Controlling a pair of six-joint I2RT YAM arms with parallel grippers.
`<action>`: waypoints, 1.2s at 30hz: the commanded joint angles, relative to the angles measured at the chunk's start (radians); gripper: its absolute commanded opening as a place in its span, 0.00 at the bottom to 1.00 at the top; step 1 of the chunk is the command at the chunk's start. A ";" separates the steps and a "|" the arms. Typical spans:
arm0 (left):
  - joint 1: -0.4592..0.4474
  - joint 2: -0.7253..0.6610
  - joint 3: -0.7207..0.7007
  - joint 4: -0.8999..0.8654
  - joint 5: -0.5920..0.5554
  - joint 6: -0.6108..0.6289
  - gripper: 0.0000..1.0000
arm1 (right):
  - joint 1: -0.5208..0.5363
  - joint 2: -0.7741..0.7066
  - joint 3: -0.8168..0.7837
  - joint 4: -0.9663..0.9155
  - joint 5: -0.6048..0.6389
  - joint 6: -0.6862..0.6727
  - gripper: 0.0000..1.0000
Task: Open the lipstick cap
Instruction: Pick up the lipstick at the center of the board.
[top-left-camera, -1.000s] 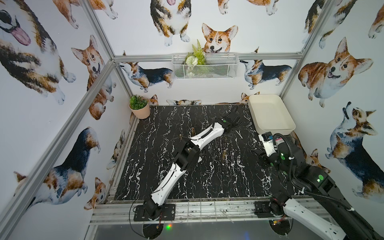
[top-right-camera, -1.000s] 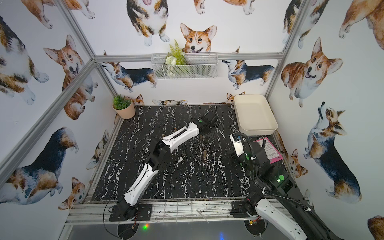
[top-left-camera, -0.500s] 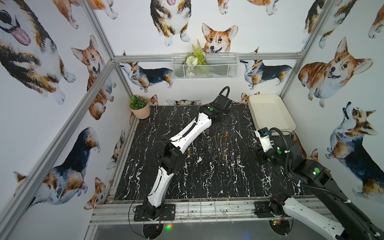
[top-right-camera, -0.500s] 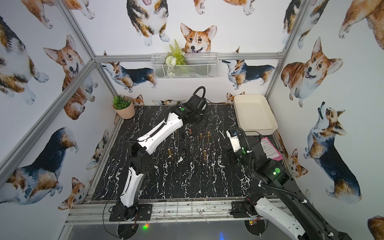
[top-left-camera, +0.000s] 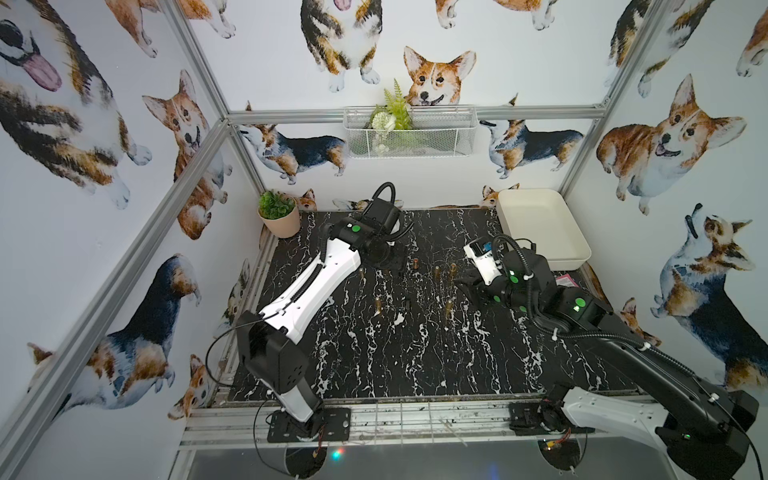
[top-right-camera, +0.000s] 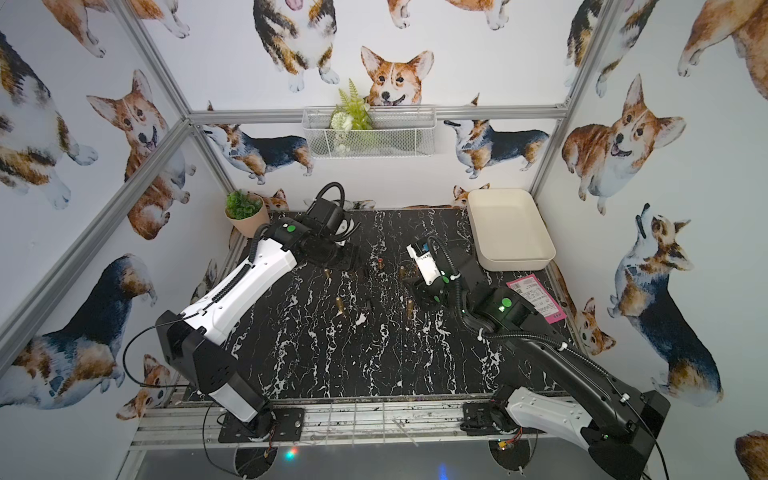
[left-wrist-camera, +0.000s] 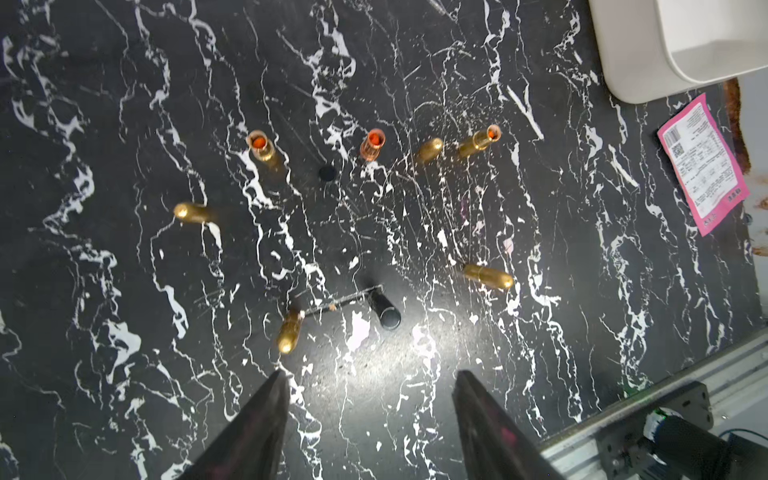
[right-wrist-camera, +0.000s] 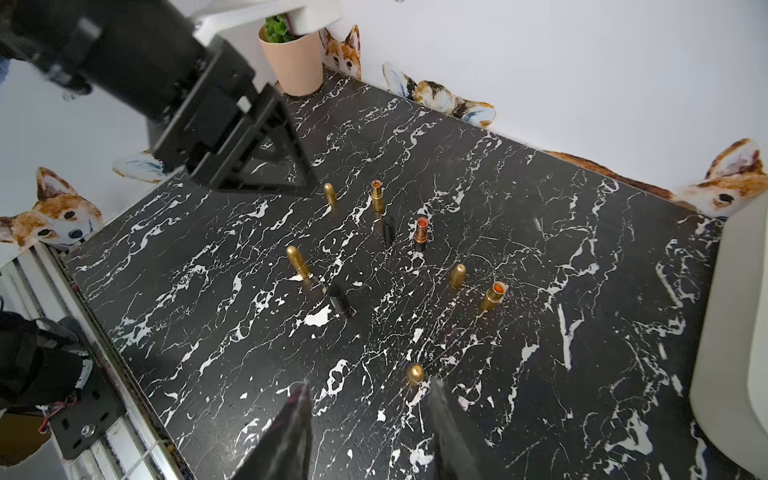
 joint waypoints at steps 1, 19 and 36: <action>0.028 -0.054 -0.088 -0.058 0.059 -0.005 0.65 | 0.036 0.056 0.033 0.087 -0.027 0.009 0.48; 0.080 0.004 -0.301 0.052 0.060 0.027 0.61 | 0.069 0.140 0.026 0.113 -0.017 0.030 0.48; 0.097 0.181 -0.254 0.060 0.032 0.052 0.53 | 0.069 0.133 0.026 0.071 0.009 -0.014 0.48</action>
